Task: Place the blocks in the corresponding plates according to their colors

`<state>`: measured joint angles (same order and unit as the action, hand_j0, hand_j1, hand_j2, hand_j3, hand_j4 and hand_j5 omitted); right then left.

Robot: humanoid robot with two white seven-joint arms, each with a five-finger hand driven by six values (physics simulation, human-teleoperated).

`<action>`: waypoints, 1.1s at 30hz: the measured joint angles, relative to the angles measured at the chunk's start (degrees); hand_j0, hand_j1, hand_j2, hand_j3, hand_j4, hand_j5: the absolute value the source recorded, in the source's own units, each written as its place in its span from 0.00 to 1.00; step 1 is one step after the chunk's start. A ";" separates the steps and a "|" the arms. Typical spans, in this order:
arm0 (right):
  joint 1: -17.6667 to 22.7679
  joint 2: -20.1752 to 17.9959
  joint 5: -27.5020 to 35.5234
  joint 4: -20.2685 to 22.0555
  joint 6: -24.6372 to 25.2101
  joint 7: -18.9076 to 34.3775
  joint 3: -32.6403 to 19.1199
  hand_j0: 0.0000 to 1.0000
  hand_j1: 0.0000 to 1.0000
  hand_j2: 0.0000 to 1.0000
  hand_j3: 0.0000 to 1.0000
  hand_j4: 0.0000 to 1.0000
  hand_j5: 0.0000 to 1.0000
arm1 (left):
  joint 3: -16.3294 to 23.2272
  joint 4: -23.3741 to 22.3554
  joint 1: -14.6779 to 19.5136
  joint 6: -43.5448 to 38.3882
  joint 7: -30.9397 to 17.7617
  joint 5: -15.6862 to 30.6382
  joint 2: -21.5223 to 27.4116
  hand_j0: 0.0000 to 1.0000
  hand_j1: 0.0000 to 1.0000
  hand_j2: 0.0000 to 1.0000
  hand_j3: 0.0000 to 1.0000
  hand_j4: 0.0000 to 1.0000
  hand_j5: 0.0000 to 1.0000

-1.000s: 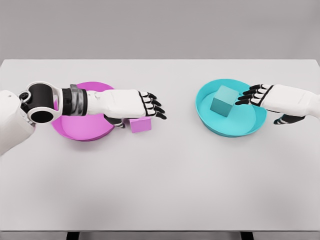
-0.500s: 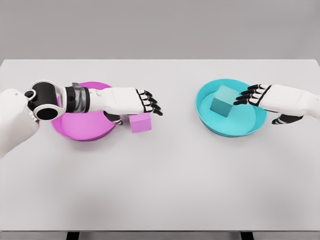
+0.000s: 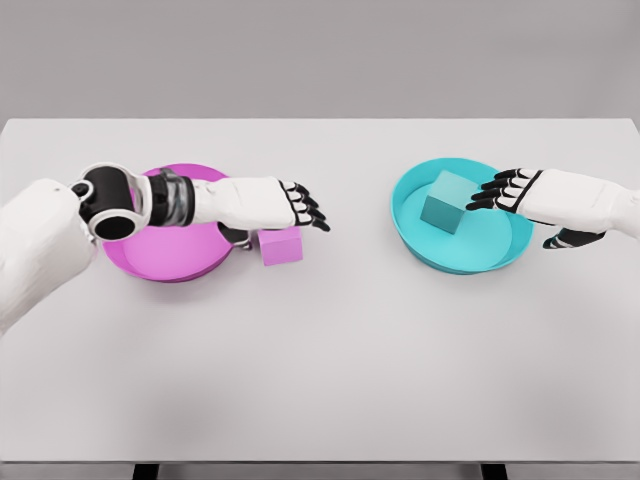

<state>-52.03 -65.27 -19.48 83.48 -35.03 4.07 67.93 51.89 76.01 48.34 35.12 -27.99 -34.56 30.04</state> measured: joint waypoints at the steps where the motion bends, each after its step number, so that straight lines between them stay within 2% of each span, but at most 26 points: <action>1: 0.00 0.00 0.00 0.00 0.00 0.00 0.00 1.00 1.00 1.00 1.00 1.00 1.00 | 0.00 -0.30 0.00 0.00 0.00 -0.30 -0.26 0.99 0.99 0.99 0.99 0.99 0.99; 11: 0.09 -0.05 0.01 0.10 0.00 0.00 0.00 1.00 1.00 1.00 1.00 1.00 1.00 | 0.02 -2.06 0.00 0.00 0.01 -1.63 -1.65 0.98 0.98 0.98 0.98 0.98 0.98; 14: 0.09 -0.07 0.02 0.10 0.00 0.00 0.00 1.00 1.00 1.00 1.00 1.00 1.00 | 0.02 -2.14 0.00 0.00 0.01 -1.77 -1.67 0.91 0.91 0.91 0.91 0.91 0.91; 18: 0.09 -0.05 0.04 0.10 0.00 0.00 0.00 1.00 1.00 1.00 1.00 1.00 1.00 | 0.02 -2.19 0.00 0.00 -0.11 -1.76 -1.62 0.77 0.77 0.77 0.77 0.77 0.77; 22: 0.09 -0.09 0.03 0.10 0.00 0.00 0.00 1.00 1.00 1.00 1.00 1.00 1.00 | 0.02 -2.70 0.00 -0.01 -0.22 -1.72 -1.60 0.67 0.67 0.67 0.67 0.67 0.67; 25: 0.09 -0.14 0.03 0.10 0.00 0.00 0.00 1.00 1.00 1.00 1.00 1.00 1.00 | -0.04 -2.86 0.00 -0.05 -0.27 -1.58 -1.58 0.63 0.63 0.63 0.63 0.63 0.63; 28: 0.09 -0.16 0.05 0.15 0.00 0.00 0.00 1.00 1.00 1.00 1.00 1.00 1.00 | -0.07 -2.91 0.00 -0.10 -0.20 -1.42 -1.53 0.54 0.54 0.54 0.54 0.54 0.54; 33: 0.00 -0.17 0.06 0.18 0.00 0.00 0.00 1.00 1.00 1.00 1.00 1.00 1.00 | -0.02 -2.82 0.70 -0.06 -0.14 -1.31 -1.33 0.54 0.54 0.54 0.54 0.54 0.54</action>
<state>-52.03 -65.44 -19.42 83.66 -35.02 4.07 67.93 51.88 73.20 49.04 35.07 -28.13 -35.87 28.71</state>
